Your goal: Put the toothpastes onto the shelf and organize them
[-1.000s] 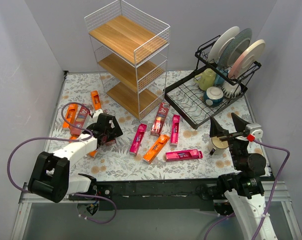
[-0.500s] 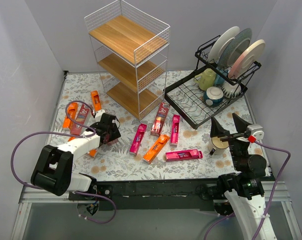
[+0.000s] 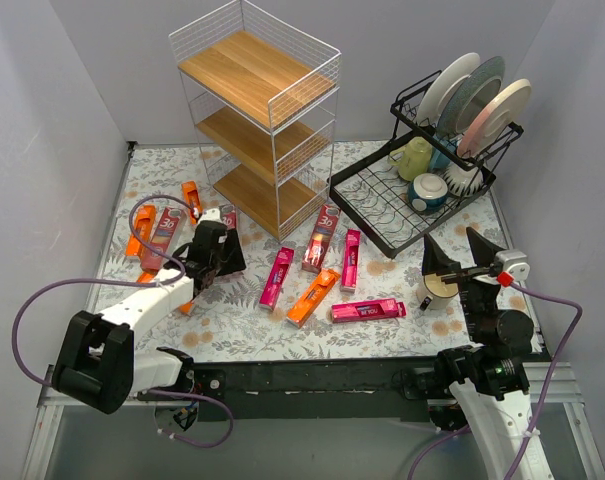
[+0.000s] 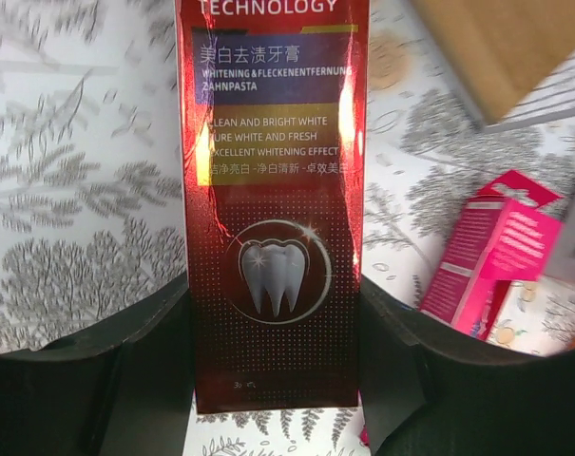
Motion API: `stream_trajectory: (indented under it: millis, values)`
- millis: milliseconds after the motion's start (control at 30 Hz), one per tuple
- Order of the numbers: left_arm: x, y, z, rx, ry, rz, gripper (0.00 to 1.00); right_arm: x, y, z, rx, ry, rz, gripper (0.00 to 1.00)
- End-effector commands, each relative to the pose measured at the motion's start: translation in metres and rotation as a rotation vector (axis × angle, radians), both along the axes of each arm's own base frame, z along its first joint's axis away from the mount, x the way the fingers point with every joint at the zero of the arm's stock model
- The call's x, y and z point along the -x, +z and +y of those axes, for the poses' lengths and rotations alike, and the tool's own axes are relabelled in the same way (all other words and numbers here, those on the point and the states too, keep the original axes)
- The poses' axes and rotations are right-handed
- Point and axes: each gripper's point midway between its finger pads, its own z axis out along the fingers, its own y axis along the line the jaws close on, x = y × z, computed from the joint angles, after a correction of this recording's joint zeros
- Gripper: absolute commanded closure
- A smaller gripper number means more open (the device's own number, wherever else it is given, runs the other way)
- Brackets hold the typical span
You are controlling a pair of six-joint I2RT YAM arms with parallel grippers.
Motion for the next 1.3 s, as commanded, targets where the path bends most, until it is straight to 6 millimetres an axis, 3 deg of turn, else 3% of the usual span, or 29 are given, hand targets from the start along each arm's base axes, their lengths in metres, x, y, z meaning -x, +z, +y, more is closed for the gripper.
stream_trajectory:
  millis: [0, 133, 267, 433, 600, 767, 800, 967, 1100, 1200, 1267]
  values:
    - [-0.031, 0.058, -0.016, -0.053, -0.205, -0.255, 0.64, 0.004, 0.009, -0.004, -0.016, -0.014, -0.031, 0.01]
    - [-0.05, 0.069, -0.021, -0.132, -0.322, -0.355, 0.66, 0.004, 0.01, -0.003, -0.02, -0.007, -0.033, 0.02]
    - [-0.068, 0.058, -0.018, -0.118, -0.404, -0.35, 0.65, 0.004, 0.008, -0.002, -0.021, -0.002, -0.03, 0.01]
    - [-0.097, 0.065, -0.01, -0.098, -0.461, -0.399, 0.62, 0.004, 0.006, 0.0, -0.027, 0.007, -0.027, 0.02]
    - [-0.118, 0.05, -0.012, -0.158, -0.548, -0.402, 0.59, 0.003, 0.006, 0.001, -0.024, 0.009, -0.02, 0.02]
    - [-0.147, 0.044, 0.002, -0.211, -0.532, -0.405, 0.57, 0.002, 0.006, 0.001, -0.014, 0.005, -0.013, 0.01]
    - [-0.151, 0.032, 0.004, -0.216, -0.524, -0.381, 0.55, 0.001, 0.005, 0.001, -0.011, 0.005, -0.007, 0.02]
    - [-0.167, 0.023, 0.005, -0.217, -0.509, -0.363, 0.45, -0.001, 0.001, 0.001, -0.003, 0.003, 0.012, 0.01]
    - [-0.169, 0.015, 0.009, -0.218, -0.472, -0.35, 0.29, -0.002, 0.001, 0.001, -0.003, -0.002, 0.015, 0.01]
    - [-0.17, 0.019, 0.014, -0.229, -0.435, -0.36, 0.17, -0.002, 0.0, 0.002, -0.004, 0.005, 0.017, 0.01]
    - [-0.167, 0.026, 0.018, -0.222, -0.394, -0.364, 0.14, -0.002, -0.001, 0.003, -0.002, 0.012, 0.019, 0.01]
